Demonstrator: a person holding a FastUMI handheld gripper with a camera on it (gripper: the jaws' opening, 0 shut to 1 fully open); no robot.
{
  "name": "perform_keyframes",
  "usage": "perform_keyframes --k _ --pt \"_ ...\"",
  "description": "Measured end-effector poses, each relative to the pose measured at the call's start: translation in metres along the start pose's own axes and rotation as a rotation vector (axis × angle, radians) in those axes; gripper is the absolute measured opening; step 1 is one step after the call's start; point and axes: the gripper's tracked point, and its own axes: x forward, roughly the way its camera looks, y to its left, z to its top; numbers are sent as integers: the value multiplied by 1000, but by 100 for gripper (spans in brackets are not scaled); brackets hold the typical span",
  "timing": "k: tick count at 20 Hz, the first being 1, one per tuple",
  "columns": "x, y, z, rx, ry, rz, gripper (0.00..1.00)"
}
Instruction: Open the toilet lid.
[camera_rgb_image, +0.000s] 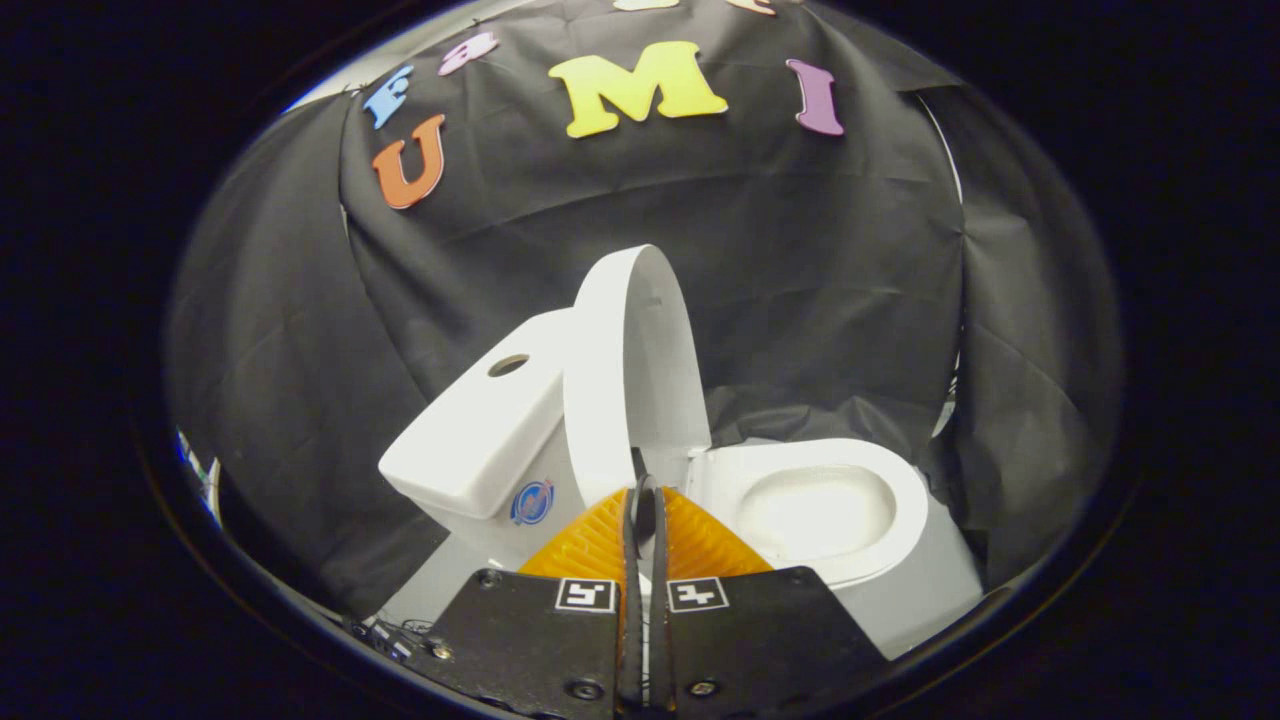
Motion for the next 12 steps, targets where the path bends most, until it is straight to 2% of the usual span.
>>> perform_keyframes --k 7,12 --pt "8 30 -7 -125 -2 -21 6" --pt "10 37 -7 -183 14 4 14"
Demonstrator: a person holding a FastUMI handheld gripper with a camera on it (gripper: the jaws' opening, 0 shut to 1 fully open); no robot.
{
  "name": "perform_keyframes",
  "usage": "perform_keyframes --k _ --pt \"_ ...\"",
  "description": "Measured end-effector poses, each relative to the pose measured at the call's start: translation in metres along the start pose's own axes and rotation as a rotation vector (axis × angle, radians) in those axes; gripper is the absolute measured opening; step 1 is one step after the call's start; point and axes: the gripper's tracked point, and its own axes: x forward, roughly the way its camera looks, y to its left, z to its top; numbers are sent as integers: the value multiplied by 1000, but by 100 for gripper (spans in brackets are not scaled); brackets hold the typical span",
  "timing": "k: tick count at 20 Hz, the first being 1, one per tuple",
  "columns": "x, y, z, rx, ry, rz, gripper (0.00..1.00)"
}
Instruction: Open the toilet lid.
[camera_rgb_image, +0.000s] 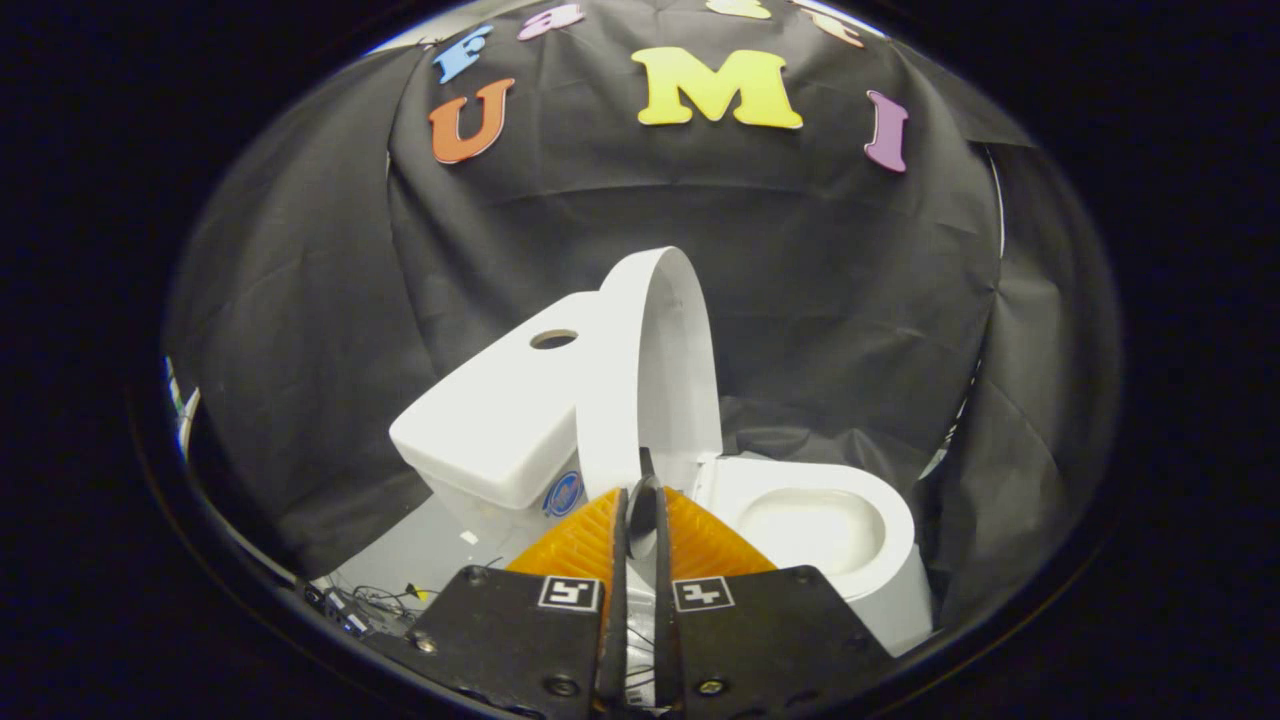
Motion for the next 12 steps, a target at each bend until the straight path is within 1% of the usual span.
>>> perform_keyframes --k 1,2,3,4,6,8,12 --pt "0 3 0 -26 -6 26 16" --pt "3 6 -3 -53 -14 52 20" --pt "0 6 -2 -74 -27 71 33" --pt "-4 3 -1 -90 -54 71 46" --pt "-14 -6 5 -129 -122 52 73" --pt "-28 -12 12 -143 -194 43 85" --pt "-72 -35 17 -88 -323 31 86"
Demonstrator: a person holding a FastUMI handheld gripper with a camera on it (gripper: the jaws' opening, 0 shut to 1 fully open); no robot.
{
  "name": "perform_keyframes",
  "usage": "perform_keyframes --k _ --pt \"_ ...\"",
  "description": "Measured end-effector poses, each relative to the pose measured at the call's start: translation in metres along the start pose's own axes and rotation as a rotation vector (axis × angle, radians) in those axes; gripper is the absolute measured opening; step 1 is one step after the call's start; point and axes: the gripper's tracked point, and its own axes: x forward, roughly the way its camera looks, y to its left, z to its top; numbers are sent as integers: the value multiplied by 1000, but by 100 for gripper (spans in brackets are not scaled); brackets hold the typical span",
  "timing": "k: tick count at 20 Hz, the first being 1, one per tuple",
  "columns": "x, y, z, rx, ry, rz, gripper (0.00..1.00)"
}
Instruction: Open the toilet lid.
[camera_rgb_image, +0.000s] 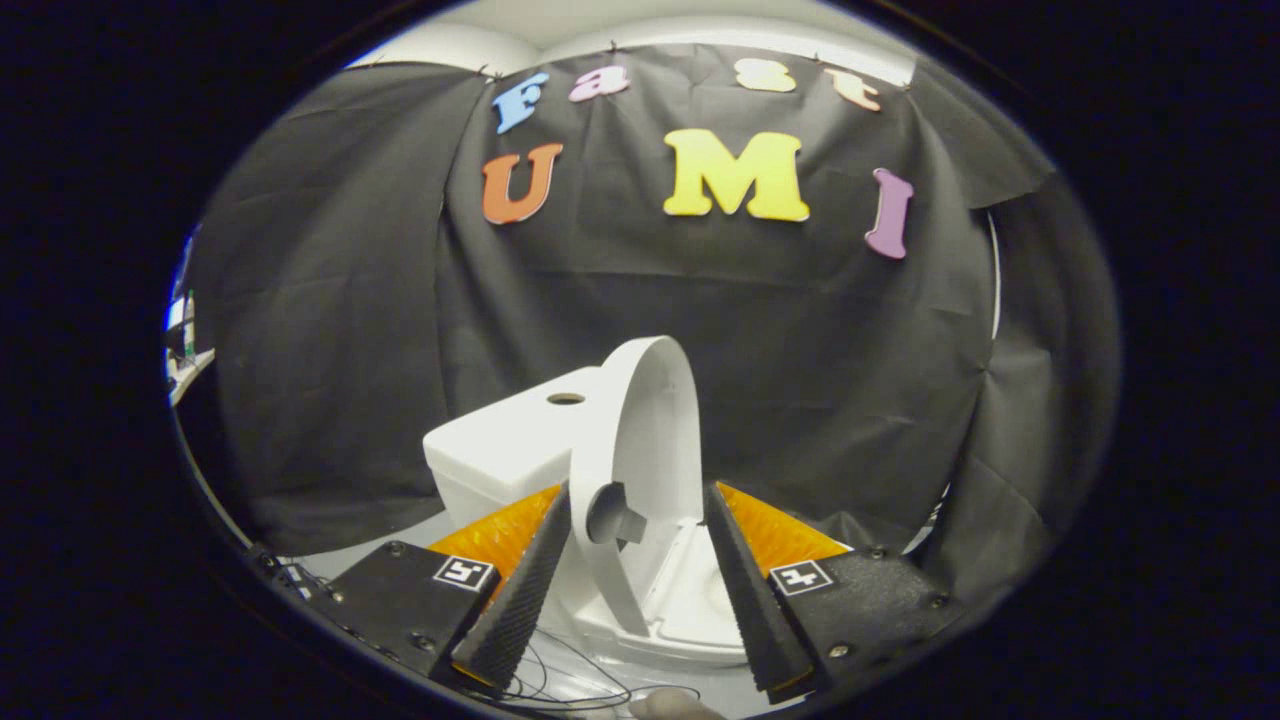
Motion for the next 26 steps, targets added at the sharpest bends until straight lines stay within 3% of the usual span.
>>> perform_keyframes --k 2,4,13,19,26 --pt "-23 -15 4 21 -51 -17 98" --pt "-44 -36 0 30 -74 -61 100" --pt "-106 -123 -45 -8 -170 -222 100" --pt "-129 -158 -80 44 -171 -269 100" --pt "-126 -170 -104 108 -134 -287 100"
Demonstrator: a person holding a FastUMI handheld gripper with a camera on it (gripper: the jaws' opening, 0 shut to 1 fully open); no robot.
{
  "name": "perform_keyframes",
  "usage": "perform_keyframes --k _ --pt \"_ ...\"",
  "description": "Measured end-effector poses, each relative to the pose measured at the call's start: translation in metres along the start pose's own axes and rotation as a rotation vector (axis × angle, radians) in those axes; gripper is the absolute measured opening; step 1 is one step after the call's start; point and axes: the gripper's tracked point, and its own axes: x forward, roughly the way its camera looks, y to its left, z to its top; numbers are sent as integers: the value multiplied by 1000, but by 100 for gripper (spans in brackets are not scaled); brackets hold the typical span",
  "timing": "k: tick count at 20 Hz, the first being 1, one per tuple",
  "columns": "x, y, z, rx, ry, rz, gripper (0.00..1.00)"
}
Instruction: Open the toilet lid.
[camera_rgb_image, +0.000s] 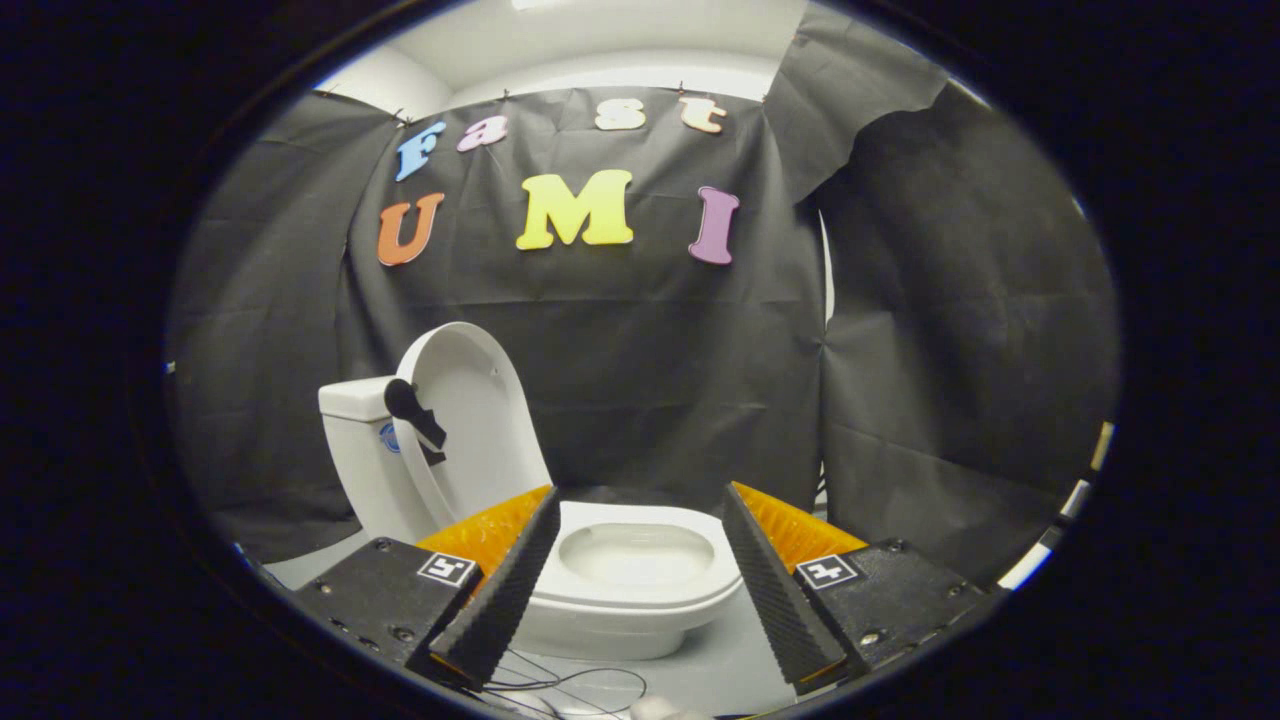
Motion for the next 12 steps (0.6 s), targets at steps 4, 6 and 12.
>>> perform_keyframes --k 4,6,12 --pt "-1 0 1 -15 -5 -6 100" --pt "-2 -1 0 -12 -4 -10 100" --pt "-3 -11 1 -11 1 -32 100"
